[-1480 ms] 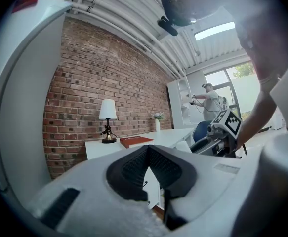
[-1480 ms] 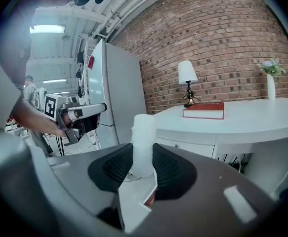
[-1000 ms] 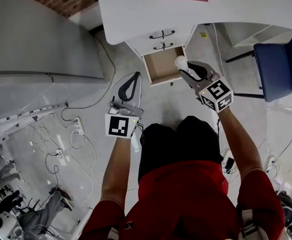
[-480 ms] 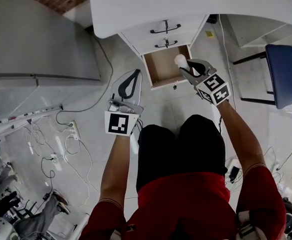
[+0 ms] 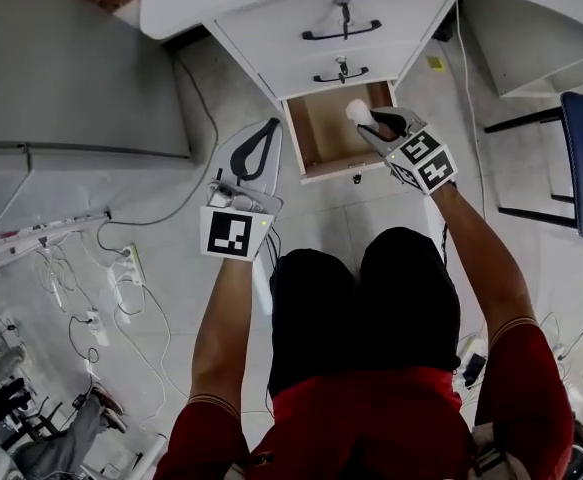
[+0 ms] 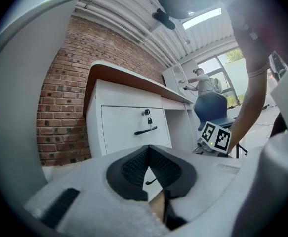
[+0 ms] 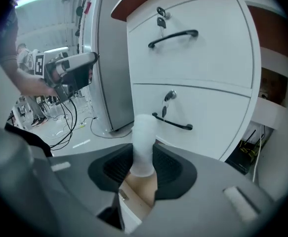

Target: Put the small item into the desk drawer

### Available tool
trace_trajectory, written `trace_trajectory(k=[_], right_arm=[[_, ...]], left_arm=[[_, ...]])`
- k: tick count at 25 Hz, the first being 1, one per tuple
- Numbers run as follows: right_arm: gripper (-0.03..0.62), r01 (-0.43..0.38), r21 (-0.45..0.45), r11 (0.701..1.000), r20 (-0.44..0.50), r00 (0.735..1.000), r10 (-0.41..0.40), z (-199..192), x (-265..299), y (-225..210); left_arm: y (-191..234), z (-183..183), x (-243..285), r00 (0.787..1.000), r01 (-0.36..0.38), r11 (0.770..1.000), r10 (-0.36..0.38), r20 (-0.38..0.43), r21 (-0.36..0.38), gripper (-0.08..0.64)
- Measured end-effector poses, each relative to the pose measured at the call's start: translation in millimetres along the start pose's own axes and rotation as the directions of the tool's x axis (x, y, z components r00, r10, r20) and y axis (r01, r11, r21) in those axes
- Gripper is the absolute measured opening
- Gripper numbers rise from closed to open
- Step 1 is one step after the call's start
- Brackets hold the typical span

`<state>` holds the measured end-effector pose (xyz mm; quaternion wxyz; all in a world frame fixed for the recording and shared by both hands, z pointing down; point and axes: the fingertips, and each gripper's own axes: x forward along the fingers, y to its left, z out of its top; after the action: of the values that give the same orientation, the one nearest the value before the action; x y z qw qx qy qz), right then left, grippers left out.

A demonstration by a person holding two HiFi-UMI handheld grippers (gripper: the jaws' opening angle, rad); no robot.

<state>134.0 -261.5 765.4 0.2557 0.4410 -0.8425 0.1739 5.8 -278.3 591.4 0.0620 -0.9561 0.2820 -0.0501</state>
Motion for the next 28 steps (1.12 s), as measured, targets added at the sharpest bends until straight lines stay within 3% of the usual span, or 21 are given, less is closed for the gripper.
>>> trace_trajectory(k=[18,28], right_arm=[[0.137,0.007,-0.06,0.998,-0.114,0.993,-0.013,-81.1,102.7,-33.8],[0.137,-0.005,-0.068,0.998,-0.222,0.975,-0.01,-110.1,151.7,-38.9]], left_arm=[[-10.8,-114.3,12.1,1.0,-0.006,1.0,0.006,0.016,0.019,0.005],[-3.6,-158.9,0.7,0.999,-0.032,0.999,0.031,-0.006,-0.02,0.006]])
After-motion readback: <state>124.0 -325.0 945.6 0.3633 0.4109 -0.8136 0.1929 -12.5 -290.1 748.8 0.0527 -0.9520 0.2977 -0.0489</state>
